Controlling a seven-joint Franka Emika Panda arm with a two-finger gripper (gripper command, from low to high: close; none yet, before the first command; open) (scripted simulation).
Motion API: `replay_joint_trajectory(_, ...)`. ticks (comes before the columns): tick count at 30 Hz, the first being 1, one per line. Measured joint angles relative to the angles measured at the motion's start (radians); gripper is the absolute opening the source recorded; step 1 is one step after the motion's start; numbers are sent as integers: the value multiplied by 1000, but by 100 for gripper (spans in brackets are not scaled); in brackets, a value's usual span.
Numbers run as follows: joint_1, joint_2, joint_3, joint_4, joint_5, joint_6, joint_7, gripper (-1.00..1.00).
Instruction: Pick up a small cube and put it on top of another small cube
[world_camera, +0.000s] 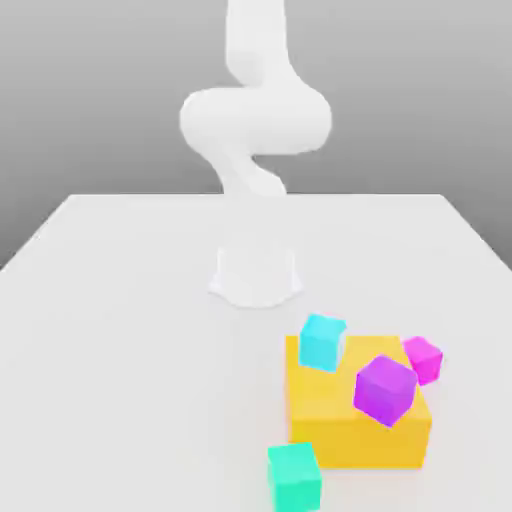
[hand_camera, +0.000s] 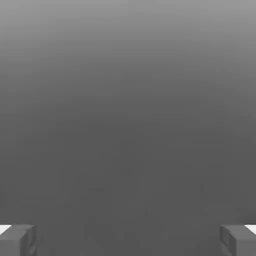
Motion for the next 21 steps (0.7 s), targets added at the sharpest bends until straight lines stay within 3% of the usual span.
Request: replay_joint_trajectory(21, 530, 568, 28, -406, 19, 400, -935, 0)
